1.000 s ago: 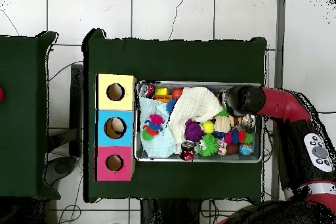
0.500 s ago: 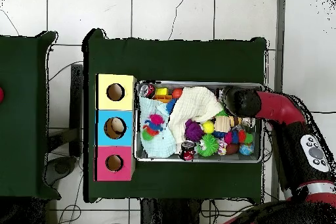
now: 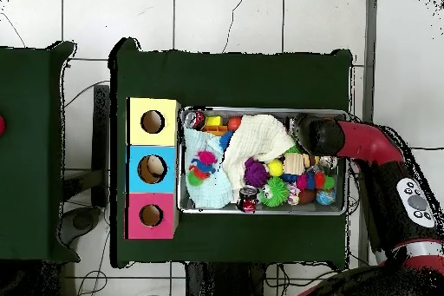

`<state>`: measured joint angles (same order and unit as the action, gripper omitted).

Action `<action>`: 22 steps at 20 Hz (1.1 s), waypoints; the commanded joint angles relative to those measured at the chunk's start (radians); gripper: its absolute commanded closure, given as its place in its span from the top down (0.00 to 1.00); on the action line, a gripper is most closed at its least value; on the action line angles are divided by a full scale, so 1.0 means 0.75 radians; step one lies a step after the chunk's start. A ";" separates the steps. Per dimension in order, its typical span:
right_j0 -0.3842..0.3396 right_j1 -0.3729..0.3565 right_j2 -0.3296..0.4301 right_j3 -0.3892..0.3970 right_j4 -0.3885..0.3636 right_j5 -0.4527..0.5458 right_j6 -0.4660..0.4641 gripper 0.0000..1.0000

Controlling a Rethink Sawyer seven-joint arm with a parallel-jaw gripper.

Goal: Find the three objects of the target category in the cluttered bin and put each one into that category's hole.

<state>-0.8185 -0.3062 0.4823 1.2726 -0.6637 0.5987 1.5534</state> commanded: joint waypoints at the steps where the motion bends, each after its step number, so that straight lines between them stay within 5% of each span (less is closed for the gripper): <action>1: 0.031 0.083 0.107 0.105 -0.061 0.041 -0.327 0.00; 14: 0.004 -0.380 0.130 0.441 0.102 0.380 -0.342 0.00; 22: 0.031 -0.463 0.153 0.464 0.134 0.440 -0.266 0.00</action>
<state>-0.8130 -0.5957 0.5335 1.5242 -0.5925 0.8044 1.5534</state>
